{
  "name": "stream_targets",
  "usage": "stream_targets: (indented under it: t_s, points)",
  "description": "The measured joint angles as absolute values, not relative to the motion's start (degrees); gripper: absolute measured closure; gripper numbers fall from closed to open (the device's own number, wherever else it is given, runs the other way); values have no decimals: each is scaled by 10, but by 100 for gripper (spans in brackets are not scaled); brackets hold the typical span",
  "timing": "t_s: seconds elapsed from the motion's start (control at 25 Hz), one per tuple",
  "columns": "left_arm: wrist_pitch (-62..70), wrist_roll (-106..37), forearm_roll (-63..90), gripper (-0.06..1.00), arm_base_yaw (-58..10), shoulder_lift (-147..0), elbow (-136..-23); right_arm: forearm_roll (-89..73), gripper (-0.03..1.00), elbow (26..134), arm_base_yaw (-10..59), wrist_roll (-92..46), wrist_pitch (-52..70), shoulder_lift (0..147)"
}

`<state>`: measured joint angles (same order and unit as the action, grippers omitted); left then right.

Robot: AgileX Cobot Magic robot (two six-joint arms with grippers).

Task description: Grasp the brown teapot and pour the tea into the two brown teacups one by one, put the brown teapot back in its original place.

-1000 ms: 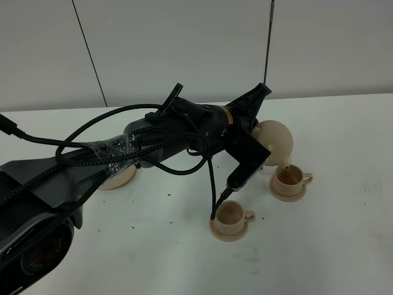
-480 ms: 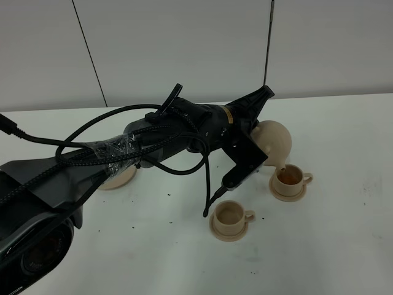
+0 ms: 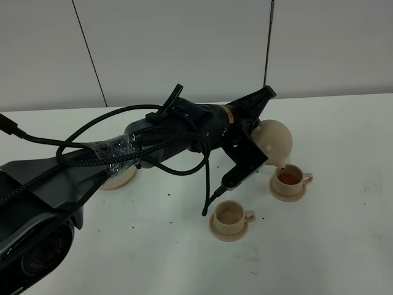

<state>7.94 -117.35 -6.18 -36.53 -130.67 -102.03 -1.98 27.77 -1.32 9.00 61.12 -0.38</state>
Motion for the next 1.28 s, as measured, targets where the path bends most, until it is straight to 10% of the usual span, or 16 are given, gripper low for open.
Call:
stream_targets:
  t_s: [1.28]
  points:
    - [49,-1183,-61,78,-370,-1307,-1020,-20,73,278,-13,90,611,-4]
